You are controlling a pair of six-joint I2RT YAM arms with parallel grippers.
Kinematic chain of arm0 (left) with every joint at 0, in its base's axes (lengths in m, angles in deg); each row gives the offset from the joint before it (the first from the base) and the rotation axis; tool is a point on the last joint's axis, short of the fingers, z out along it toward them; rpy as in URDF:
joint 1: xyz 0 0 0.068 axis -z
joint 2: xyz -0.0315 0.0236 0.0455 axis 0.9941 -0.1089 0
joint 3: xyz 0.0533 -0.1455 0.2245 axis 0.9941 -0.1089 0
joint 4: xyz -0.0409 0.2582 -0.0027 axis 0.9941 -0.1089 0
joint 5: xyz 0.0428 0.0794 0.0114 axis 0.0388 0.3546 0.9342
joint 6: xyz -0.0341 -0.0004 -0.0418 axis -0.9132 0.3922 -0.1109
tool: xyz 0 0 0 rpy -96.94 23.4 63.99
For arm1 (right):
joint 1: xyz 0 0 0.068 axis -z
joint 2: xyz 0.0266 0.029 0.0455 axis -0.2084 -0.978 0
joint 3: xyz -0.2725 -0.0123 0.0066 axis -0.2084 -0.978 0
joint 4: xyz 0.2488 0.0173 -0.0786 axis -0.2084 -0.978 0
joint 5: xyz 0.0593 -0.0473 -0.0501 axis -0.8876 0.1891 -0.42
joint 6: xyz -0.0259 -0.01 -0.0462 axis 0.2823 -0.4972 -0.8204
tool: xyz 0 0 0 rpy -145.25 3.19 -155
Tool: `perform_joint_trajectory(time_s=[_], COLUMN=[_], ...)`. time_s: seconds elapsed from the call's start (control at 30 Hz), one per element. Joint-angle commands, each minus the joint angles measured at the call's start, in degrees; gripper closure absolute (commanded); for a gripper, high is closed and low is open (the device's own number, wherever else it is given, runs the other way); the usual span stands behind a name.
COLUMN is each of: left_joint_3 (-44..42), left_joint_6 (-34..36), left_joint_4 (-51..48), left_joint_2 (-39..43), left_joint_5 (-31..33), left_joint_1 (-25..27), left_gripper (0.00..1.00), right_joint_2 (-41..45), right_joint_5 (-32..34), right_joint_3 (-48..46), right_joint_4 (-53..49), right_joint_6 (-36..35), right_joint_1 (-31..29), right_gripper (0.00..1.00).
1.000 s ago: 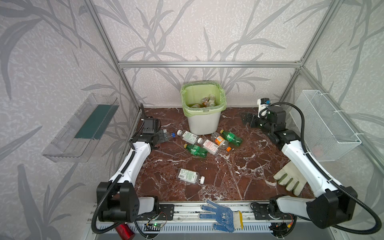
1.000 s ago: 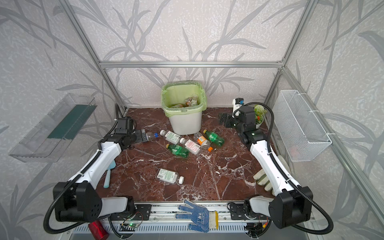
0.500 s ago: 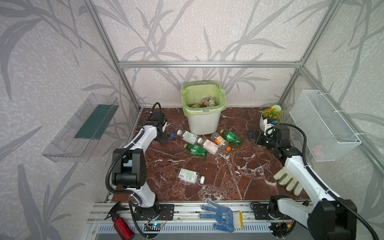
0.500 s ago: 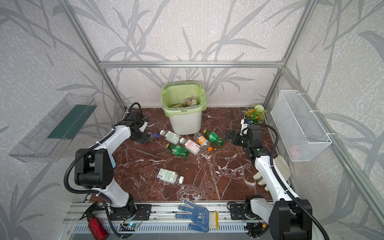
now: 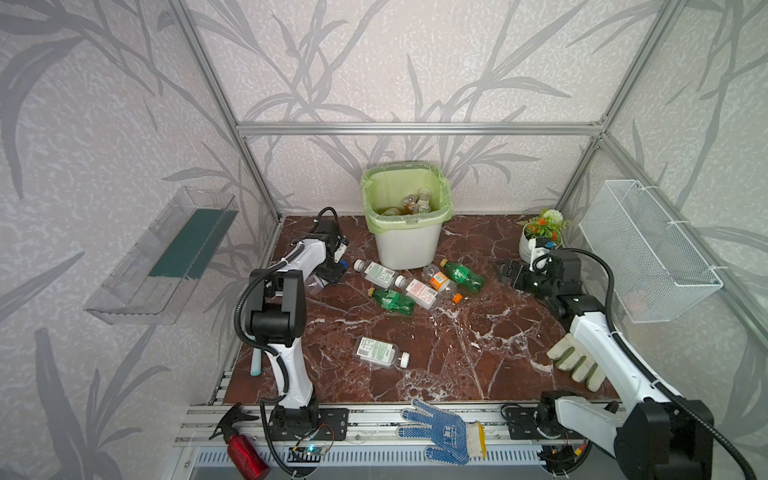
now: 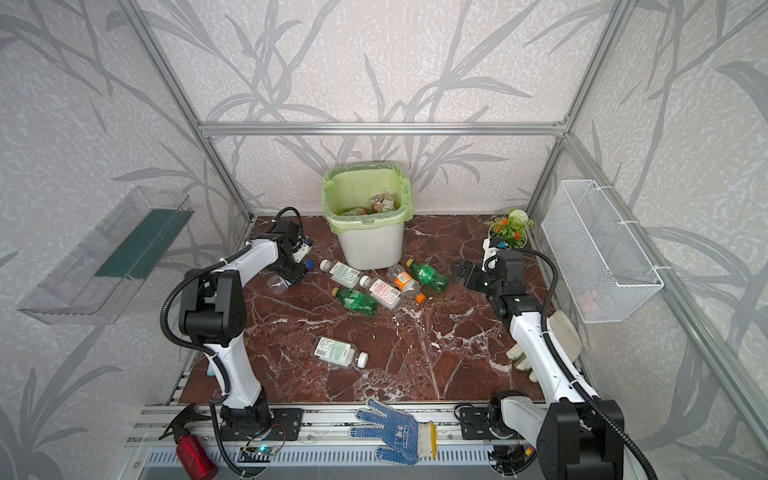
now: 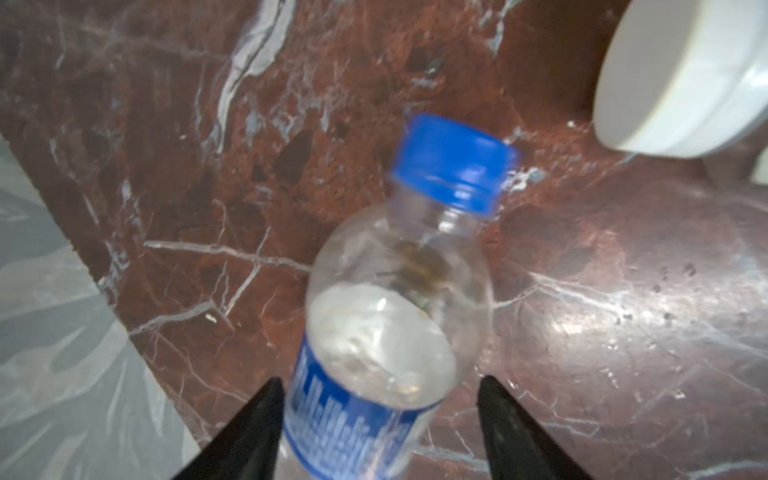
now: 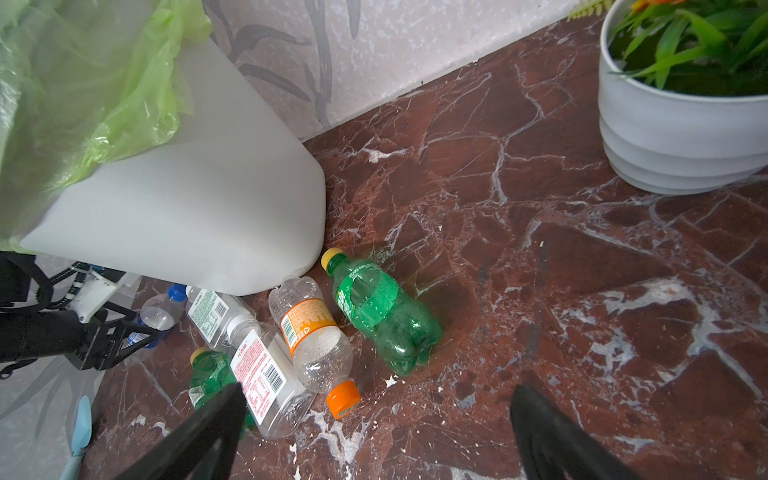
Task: Throw the plastic bottles in the bin
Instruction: 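Grasp the blue-labelled bottle with the left gripper, lift and drop it into the bin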
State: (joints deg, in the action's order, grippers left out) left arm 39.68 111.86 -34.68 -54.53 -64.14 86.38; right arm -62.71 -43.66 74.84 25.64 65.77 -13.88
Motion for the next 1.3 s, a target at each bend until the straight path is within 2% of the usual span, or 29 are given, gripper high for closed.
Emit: perform_joint_trajectory(time_s=[0.0, 0.1, 0.2, 0.33, 0.5, 0.63, 0.8, 0.87, 0.93, 1.1, 1.2, 1.23, 1.27], left_joint_3=[1.84, 1.80, 1.42, 1.64, 3.72, 5.62, 10.67, 10.81, 12.43, 24.45, 34.91, 37.03, 37.83], left_joint_6=[-0.61, -2.25, -4.30, -7.96, -15.97, -22.04, -33.10, -38.42, -39.81, -32.22, -32.11, -32.15, -31.26], left_joint_4=[-4.77, -4.45, -3.84, -2.29, 3.67, 13.66, 26.84, 33.98, 35.86, 22.98, 12.87, 11.31, 12.00], left_joint_2=[-1.54, -0.24, 2.91, 9.26, 22.47, 33.72, 39.96, 39.73, 37.31, 20.69, 9.68, 8.16, 7.85], left_joint_5=[-3.72, -4.32, -6.83, -10.30, -10.68, -13.31, -19.01, -21.69, -22.08, -14.97, -9.69, -8.91, -10.93], left_joint_1=[0.18, -0.08, -0.65, -2.15, -4.16, -5.09, -5.01, -4.31, -0.78, 15.86, 21.34, 22.15, 22.41], left_gripper=[0.47, 0.70, 0.75, 0.77, 0.75, 0.64, 0.63, 0.64, 0.64, 0.60, 0.48, 0.44, 0.39], right_joint_2=[0.63, 1.25, 1.65, 1.91, 2.50, 3.22, 5.25, 6.17, 6.78, 3.72, 0.43, 0.17, 0.22], right_joint_5=[-0.90, -0.93, -1.00, -1.49, -2.04, -2.22, -2.05, -1.68, -1.77, -4.57, -3.21, -2.18, -1.03], right_joint_3=[-0.50, -0.50, -0.47, -0.26, 0.07, 0.25, 0.29, 0.63, 1.05, 4.10, 8.49, 9.14, 9.55], right_joint_4=[0.17, -0.13, -0.38, -0.50, -0.47, -0.67, -1.41, -1.98, -2.41, -5.60, -12.28, -13.51, -14.34], right_joint_6=[0.69, 0.47, 0.27, 0.35, 0.36, 0.44, 0.30, -0.12, -0.09, -1.53, -5.23, -5.94, -6.67], right_joint_1=[0.42, 0.52, 0.76, 0.94, 1.08, 1.31, 1.66, 1.97, 2.45, 2.31, 2.29, 2.29, 2.28], right_gripper=[0.01, 0.01, 0.01, 0.01, 0.01, 0.01, 0.01, 0.01, 0.01, 0.01, 0.01, 0.01, 0.01])
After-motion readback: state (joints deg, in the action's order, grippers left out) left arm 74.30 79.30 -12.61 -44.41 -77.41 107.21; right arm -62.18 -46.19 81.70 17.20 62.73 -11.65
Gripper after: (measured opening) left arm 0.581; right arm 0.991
